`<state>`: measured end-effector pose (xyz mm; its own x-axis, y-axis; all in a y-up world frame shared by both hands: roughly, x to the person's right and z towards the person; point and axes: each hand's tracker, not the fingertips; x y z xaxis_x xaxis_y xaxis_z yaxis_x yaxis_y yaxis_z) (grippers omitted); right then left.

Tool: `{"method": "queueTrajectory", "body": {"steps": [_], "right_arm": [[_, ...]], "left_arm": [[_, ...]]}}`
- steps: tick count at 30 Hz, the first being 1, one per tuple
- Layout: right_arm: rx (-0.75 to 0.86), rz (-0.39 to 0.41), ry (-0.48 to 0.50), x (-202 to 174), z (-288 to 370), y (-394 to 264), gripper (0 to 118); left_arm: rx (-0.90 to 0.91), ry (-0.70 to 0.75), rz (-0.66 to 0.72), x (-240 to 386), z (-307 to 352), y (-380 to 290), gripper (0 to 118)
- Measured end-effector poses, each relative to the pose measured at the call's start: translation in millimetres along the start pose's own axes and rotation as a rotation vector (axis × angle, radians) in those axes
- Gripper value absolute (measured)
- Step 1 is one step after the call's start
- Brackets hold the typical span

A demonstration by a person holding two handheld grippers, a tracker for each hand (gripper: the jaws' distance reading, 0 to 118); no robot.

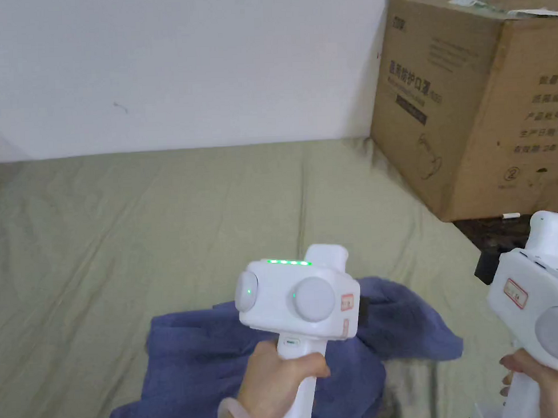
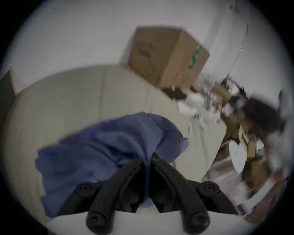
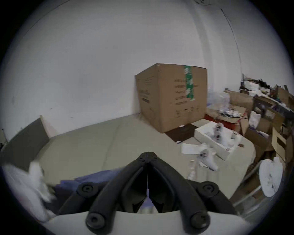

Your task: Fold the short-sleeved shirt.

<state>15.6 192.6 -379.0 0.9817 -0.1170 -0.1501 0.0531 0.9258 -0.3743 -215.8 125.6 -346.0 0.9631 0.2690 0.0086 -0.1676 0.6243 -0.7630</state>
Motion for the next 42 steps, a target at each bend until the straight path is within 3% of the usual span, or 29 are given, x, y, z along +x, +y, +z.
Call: {"method": "queueTrajectory", "body": {"steps": [4,9,10,13,14,15,21,22,25,26,28,32,40,41,42], "right_arm": [[-0.06,-0.024,0.007,12.6,-6.1,-17.8,0],[-0.137,-0.026,0.032,6.3,-14.9,-39.8,0],[-0.148,-0.025,0.041,3.3,-16.0,-42.4,0],[-0.163,-0.002,0.06,-7.5,-17.1,-49.0,0],[-0.168,0.005,0.068,-11.0,-17.8,-50.0,0],[-0.175,0.011,0.08,-14.9,-18.7,-50.8,0],[-0.186,0.054,0.147,-39.8,-16.1,-52.7,0],[-0.186,0.059,0.157,-44.3,-15.8,-53.2,0],[-0.196,0.075,0.193,-57.9,-16.1,-56.4,0],[-0.199,0.079,0.202,-62.8,-16.2,-58.4,0],[-0.212,0.082,0.221,-71.5,-17.3,-63.8,0],[-0.254,0.097,0.255,-87.8,-23.0,-76.6,0],[-0.294,0.146,0.266,-107.4,-50.7,-83.8,0],[-0.299,0.148,0.266,-108.1,-56.0,-83.2,0],[-0.303,0.147,0.266,-108.8,-60.4,-82.5,0]], "left_arm": [[-0.209,0.041,0.001,3.7,-61.1,-62.9,3],[-0.171,0.084,-0.035,7.7,-67.4,-78.5,7],[-0.17,0.076,-0.039,5.2,-66.1,-77.3,14],[-0.159,0.07,-0.013,-2.1,-54.4,-71.7,87],[-0.152,0.088,-0.008,-4.9,-50.8,-70.3,104],[-0.136,0.098,-0.005,-7.8,-43.6,-67.8,107],[0.004,0.108,0.085,-46.6,16.3,-48.4,103],[0.03,0.122,0.11,-55.9,28.8,-46.7,93],[0.092,0.18,0.136,-81.7,59.2,-48.7,9],[0.081,0.235,0.117,-88.4,62.9,-53.5,2],[0.064,0.342,0.08,-98.1,64.9,-68.2,1],[0.011,0.237,0.211,-130.3,63.9,-93.8,0],[0.032,0.342,0.259,-180.6,58.9,-82.3,0],[0.052,0.371,0.278,-190.6,59.9,-72.9,7],[0.056,0.371,0.285,-200.4,60.1,-63.5,24]]}}
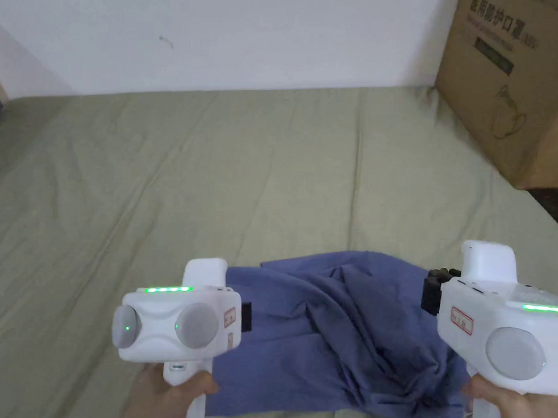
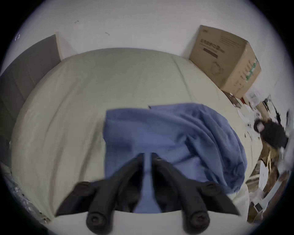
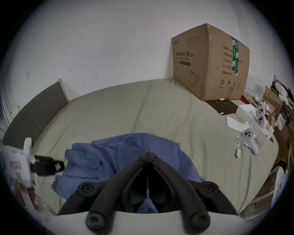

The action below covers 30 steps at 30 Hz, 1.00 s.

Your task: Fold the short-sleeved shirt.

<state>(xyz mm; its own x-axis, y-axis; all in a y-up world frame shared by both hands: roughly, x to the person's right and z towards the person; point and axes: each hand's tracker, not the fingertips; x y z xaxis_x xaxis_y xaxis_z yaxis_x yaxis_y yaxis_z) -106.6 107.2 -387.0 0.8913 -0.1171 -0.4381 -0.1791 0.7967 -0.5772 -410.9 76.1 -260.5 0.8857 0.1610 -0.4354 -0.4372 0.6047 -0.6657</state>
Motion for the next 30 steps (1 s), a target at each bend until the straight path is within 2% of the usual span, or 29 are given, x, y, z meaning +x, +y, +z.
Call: {"method": "queueTrajectory", "body": {"steps": [1,2,3,4,8,11,12,13,15,16,17,19,21,23,26,28,30], "right_arm": [[-0.004,-0.001,0.002,0.5,-4.4,2.4,0],[-0.008,-0.001,0.001,0.7,-9.0,4.8,0],[-0.011,0.0,-0.002,0.5,-13.5,7.4,0],[-0.014,0.002,-0.006,0.7,-17.8,9.4,0],[-0.034,-0.006,-0.003,2.9,-34.8,13.2,0],[-0.054,-0.004,-0.003,4.0,-47.6,10.7,0],[-0.061,0.003,-0.007,4.4,-51.3,9.5,0],[-0.071,0.007,-0.012,5.0,-55.2,8.4,0],[-0.089,0.008,-0.01,7.9,-62.3,6.1,0],[-0.098,0.004,-0.011,9.4,-65.5,5.2,0],[-0.106,-0.002,-0.013,10.8,-68.1,4.7,0],[-0.113,-0.012,-0.011,14.4,-72.5,4.7,0],[-0.12,-0.01,-0.007,17.0,-77.3,7.1,0],[-0.125,-0.004,0.014,19.6,-81.7,13.4,0],[-0.185,0.011,0.145,21.2,-98.1,33.7,1],[-0.219,0.091,0.149,11.8,-112.9,49.7,20],[-0.203,0.188,0.159,0.2,-131.8,63.4,71]], "left_arm": [[0.003,0.017,0.007,-6.1,-5.0,13.9,47],[0.004,0.03,0.015,-13.3,-11.1,26.9,79],[-0.001,0.04,0.015,-19.7,-18.3,38.3,94],[-0.001,0.066,0.019,-26.0,-26.1,48.6,100],[-0.048,0.133,0.023,-44.2,-68.7,76.0,100],[-0.124,0.116,0.07,-48.0,-98.4,81.6,98],[-0.135,0.105,0.091,-49.0,-106.7,82.3,94],[-0.146,0.09,0.096,-49.6,-115.4,82.6,80],[-0.165,0.081,0.098,-50.2,-130.4,80.2,65],[-0.173,0.151,0.077,-47.6,-134.3,75.7,58],[-0.145,0.124,0.072,-46.7,-131.4,72.4,49],[-0.121,0.121,0.012,-41.8,-125.5,70.2,41],[-0.119,0.157,-0.021,-37.8,-119.0,70.7,8],[-0.115,0.157,-0.024,-34.3,-112.5,72.3,7],[-0.092,0.152,-0.024,-34.6,-99.0,75.0,7],[-0.071,0.142,-0.018,-34.8,-88.3,78.0,7],[-0.059,0.11,-0.014,-39.2,-80.1,81.0,7]]}}
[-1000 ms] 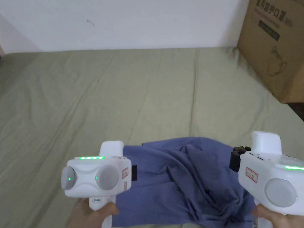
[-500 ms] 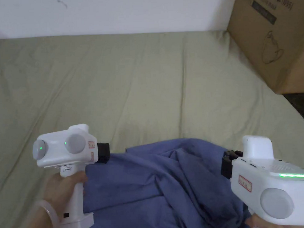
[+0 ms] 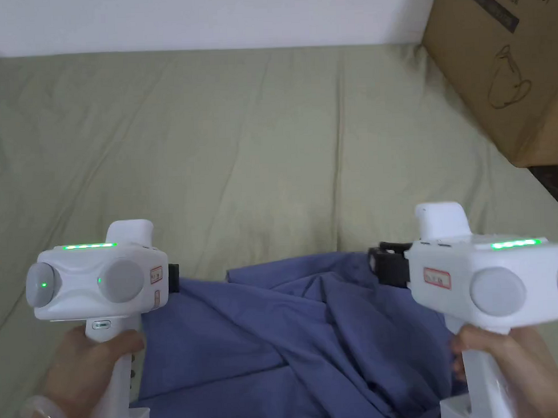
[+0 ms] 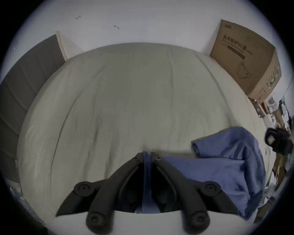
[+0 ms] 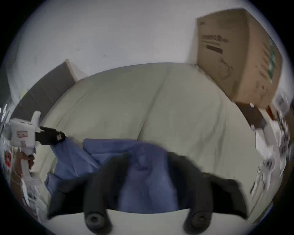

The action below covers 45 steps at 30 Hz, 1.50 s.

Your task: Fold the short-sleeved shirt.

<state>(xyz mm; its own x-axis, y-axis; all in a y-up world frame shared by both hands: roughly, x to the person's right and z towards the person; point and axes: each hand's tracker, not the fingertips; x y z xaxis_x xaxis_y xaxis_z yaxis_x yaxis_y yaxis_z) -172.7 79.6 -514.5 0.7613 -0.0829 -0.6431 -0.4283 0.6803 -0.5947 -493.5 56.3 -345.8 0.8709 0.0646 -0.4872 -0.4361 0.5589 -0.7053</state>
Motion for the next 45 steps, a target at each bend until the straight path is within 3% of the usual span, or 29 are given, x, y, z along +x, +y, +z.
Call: {"method": "queueTrajectory", "body": {"steps": [1,2,7,11,12,13,16,17,18,19,21,27,36,41,45], "right_arm": [[-0.043,0.042,0.025,-2.6,-12.8,9.5,94],[-0.098,0.074,0.04,-4.4,-27.3,17.4,103],[-0.266,0.096,0.008,-2.8,-92.4,27.8,103],[-0.365,0.038,0.006,9.8,-122.6,12.0,84],[-0.315,0.027,0.02,9.3,-116.0,12.8,72],[-0.311,0.023,0.003,8.2,-109.6,13.8,51],[-0.262,0.121,-0.111,5.6,-100.8,14.6,23],[-0.276,0.092,-0.084,8.9,-97.5,16.9,3],[-0.287,0.025,-0.03,12.0,-94.0,19.5,3],[-0.276,-0.023,-0.042,14.0,-87.8,22.4,3],[-0.226,-0.058,-0.034,21.5,-69.6,29.0,3],[-0.069,-0.059,-0.075,39.2,12.1,62.2,3],[0.158,-0.146,-0.174,85.2,172.8,91.8,3],[0.248,-0.27,-0.172,111.8,233.0,98.8,3],[0.287,-0.293,-0.108,115.5,259.9,103.5,3]], "left_arm": [[0.011,-0.016,0.011,-0.9,4.2,0.2,7],[0.014,-0.016,0.011,-1.3,7.2,0.3,7],[0.016,-0.03,0.019,-6.2,9.9,2.2,7],[0.014,-0.034,0.015,-7.1,8.8,1.9,7],[0.012,-0.032,0.008,-6.8,8.7,1.8,7],[0.012,-0.03,-0.004,-6.5,8.8,1.7,7],[0.017,-0.037,0.007,-8.2,12.3,2.9,7],[0.018,-0.043,0.023,-9.8,15.1,4.0,7],[0.023,-0.043,0.029,-10.9,19.0,4.7,7],[0.026,-0.042,0.027,-10.6,23.2,5.0,7],[0.032,-0.032,0.007,-10.9,34.7,6.8,7],[0.104,-0.028,-0.009,-15.9,89.7,13.4,6],[0.276,0.072,-0.046,-30.8,194.6,19.8,6],[0.374,0.127,-0.059,-41.1,247.5,27.1,7],[0.433,0.1,-0.049,-45.5,281.8,34.5,6]]}}
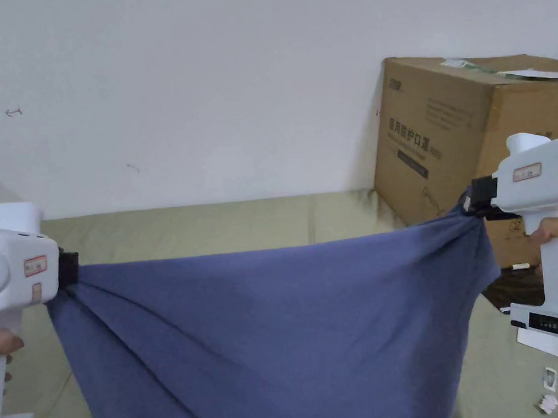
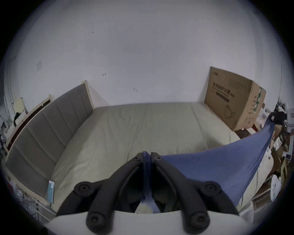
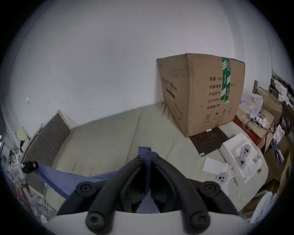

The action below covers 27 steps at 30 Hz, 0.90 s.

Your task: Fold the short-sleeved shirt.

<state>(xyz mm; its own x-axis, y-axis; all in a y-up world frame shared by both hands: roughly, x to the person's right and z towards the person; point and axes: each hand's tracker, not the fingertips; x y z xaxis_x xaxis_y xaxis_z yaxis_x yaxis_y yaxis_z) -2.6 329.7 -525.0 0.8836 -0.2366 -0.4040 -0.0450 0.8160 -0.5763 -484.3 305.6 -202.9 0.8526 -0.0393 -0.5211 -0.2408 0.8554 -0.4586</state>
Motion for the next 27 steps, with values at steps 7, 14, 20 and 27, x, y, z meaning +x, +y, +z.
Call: {"method": "queueTrajectory", "body": {"steps": [7,14,20,27], "right_arm": [[0.055,0.02,0.021,-29.5,9.4,32.6,3],[0.101,0.012,0.024,-68.2,-22.4,99.7,3],[0.163,-0.004,-0.003,-108.5,-65.0,181.6,3],[0.277,-0.035,-0.023,-141.4,-78.4,272.7,3]], "left_arm": [[0.059,0.057,-0.049,0.9,12.8,36.2,6],[0.109,0.121,-0.01,-18.9,-13.2,95.9,6],[0.186,0.145,0.002,-31.6,-56.8,174.6,6],[0.288,0.166,0.007,-40.3,-103.1,260.4,6]]}}
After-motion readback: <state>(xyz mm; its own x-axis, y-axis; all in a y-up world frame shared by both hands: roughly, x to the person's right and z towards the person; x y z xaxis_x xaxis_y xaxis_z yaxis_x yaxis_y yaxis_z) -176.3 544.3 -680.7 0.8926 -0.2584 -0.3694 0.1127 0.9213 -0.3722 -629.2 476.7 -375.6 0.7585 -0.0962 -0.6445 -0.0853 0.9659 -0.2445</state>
